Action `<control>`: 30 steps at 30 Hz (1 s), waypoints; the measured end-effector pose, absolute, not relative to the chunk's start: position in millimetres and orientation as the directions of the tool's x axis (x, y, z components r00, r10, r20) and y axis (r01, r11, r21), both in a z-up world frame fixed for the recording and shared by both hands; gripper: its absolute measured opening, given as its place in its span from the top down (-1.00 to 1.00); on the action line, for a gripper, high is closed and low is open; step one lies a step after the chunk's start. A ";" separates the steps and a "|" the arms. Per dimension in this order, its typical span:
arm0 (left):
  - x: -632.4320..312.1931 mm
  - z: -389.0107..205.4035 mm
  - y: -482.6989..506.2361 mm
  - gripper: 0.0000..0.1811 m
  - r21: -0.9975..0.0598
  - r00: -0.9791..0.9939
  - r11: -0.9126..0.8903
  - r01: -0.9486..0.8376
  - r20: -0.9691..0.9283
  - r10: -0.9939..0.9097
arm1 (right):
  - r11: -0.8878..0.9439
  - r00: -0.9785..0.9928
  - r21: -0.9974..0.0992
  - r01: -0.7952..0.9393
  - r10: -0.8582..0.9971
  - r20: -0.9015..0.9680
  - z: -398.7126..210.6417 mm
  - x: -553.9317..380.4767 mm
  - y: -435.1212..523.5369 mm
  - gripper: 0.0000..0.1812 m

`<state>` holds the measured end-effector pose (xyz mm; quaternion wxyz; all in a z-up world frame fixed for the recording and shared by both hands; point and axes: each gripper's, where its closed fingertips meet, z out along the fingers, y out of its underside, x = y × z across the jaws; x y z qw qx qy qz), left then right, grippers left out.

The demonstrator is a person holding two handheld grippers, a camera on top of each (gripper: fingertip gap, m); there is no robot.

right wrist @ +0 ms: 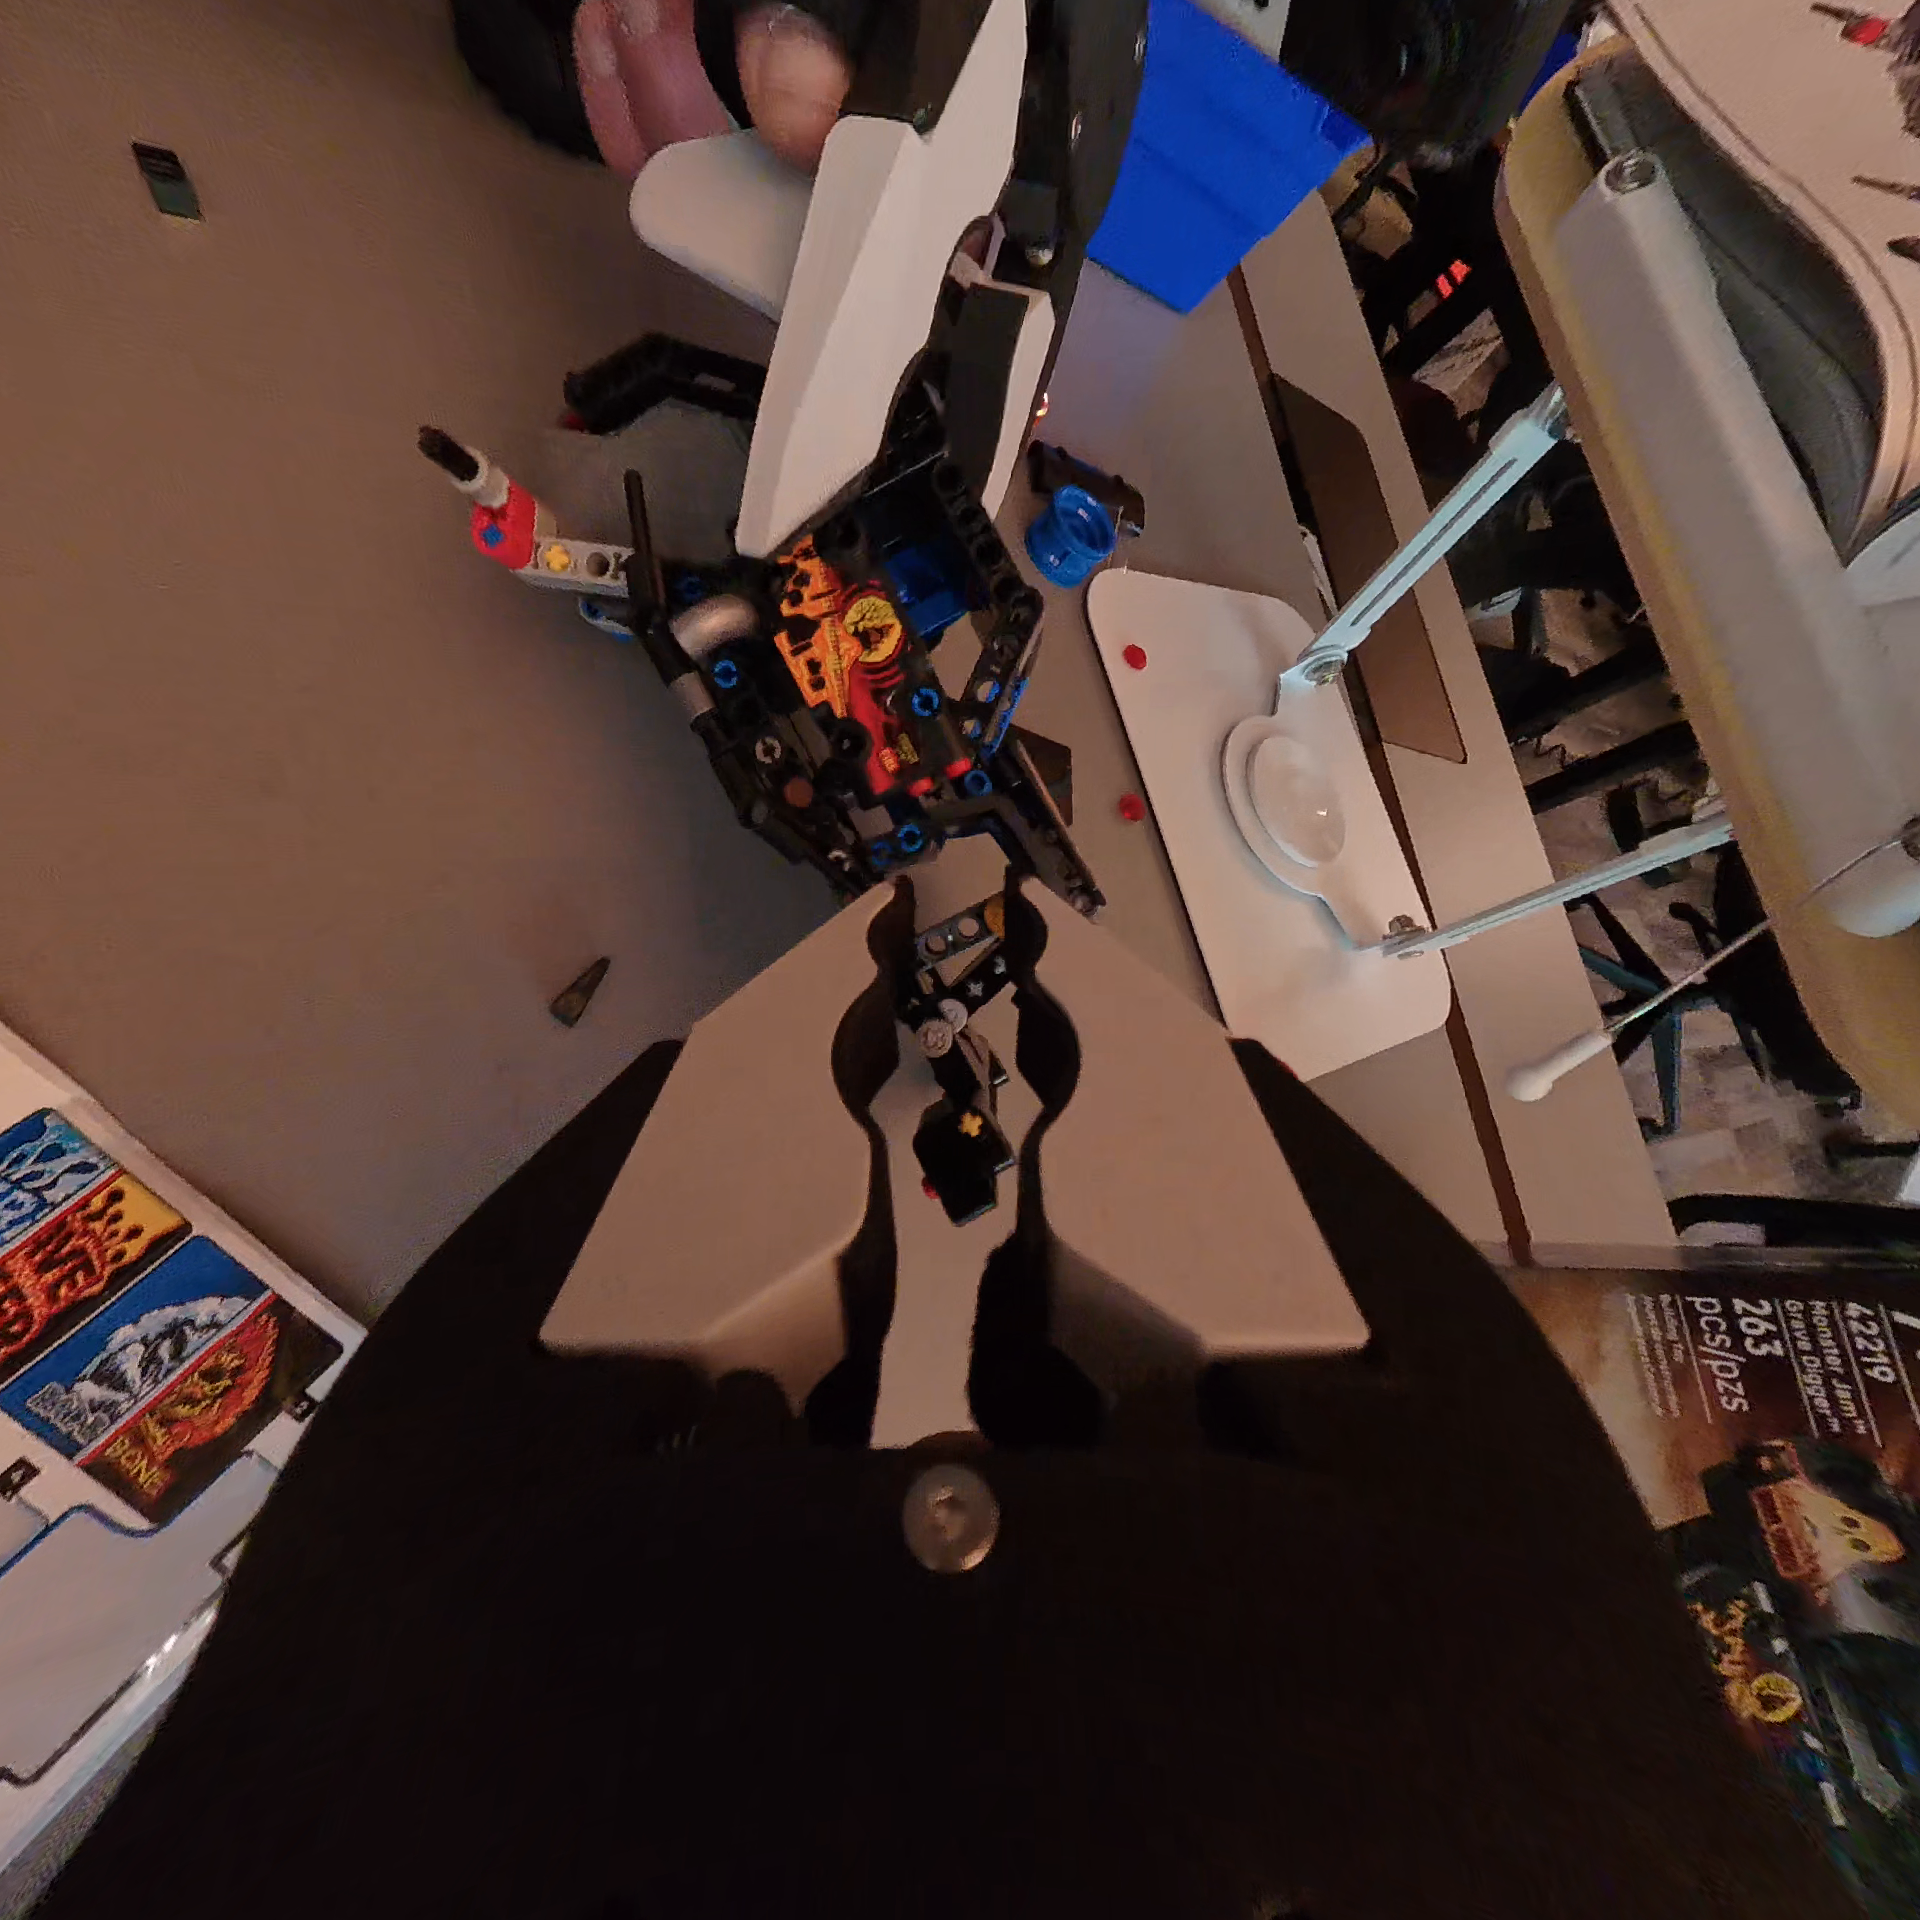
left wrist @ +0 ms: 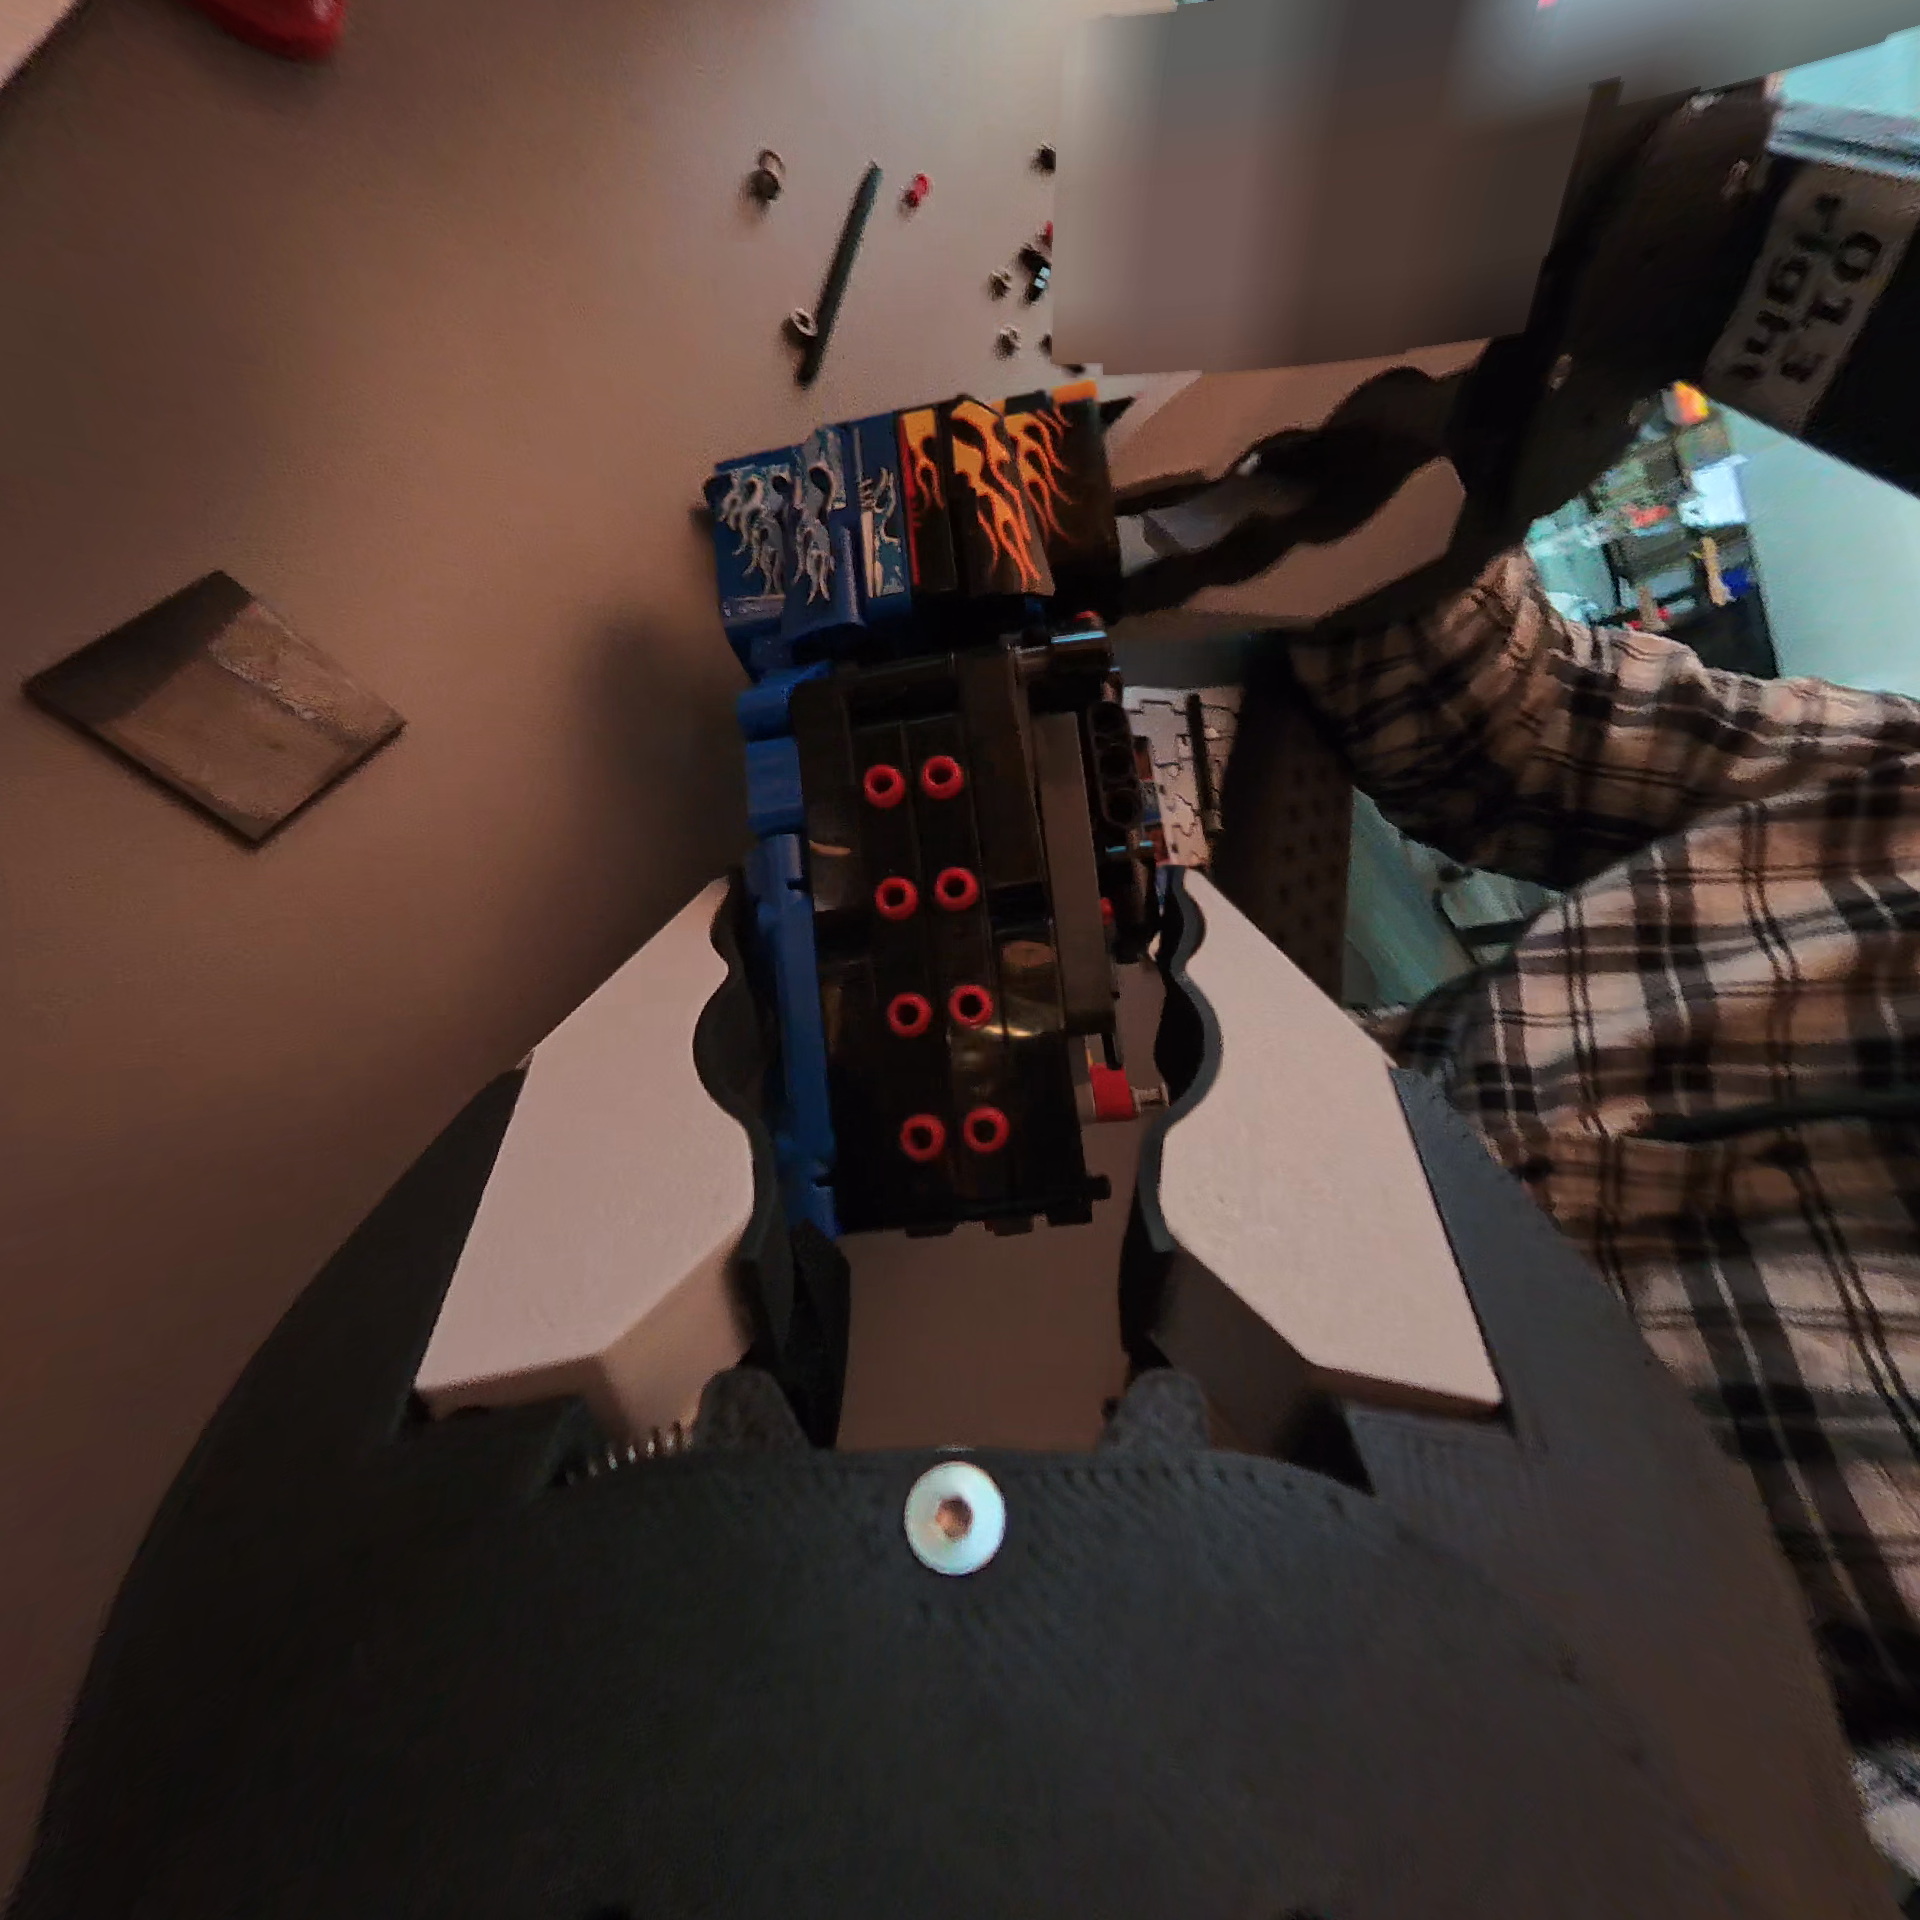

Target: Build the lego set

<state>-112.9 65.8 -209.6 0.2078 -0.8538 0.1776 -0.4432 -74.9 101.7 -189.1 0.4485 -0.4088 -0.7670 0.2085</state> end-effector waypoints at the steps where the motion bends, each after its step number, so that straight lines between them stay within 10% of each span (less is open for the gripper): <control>1: -112.0 -208.5 62.8 0.16 -0.507 0.514 -0.852 -0.127 0.701 -0.494 | 0.586 -0.269 -0.689 0.427 0.810 0.522 -186.7 -73.8 100.1 0.86; 19: -123.2 -218.0 67.9 0.08 -0.556 0.537 -0.789 -0.262 0.595 -0.598 | 0.590 -0.284 -0.642 0.490 0.804 0.523 -195.1 -87.5 113.6 0.94; 26: -151.4 -183.2 84.6 0.10 -0.782 0.774 -0.458 -0.424 -0.050 -0.631 | 0.474 -0.242 -0.654 0.590 0.876 0.416 -186.1 -85.7 118.3 0.98; 30: -127.7 -171.8 74.1 0.39 -0.672 0.656 -0.268 -0.690 -0.426 -0.622 | 0.431 -0.272 -0.614 0.661 0.901 0.339 -186.1 -85.3 113.0 1.00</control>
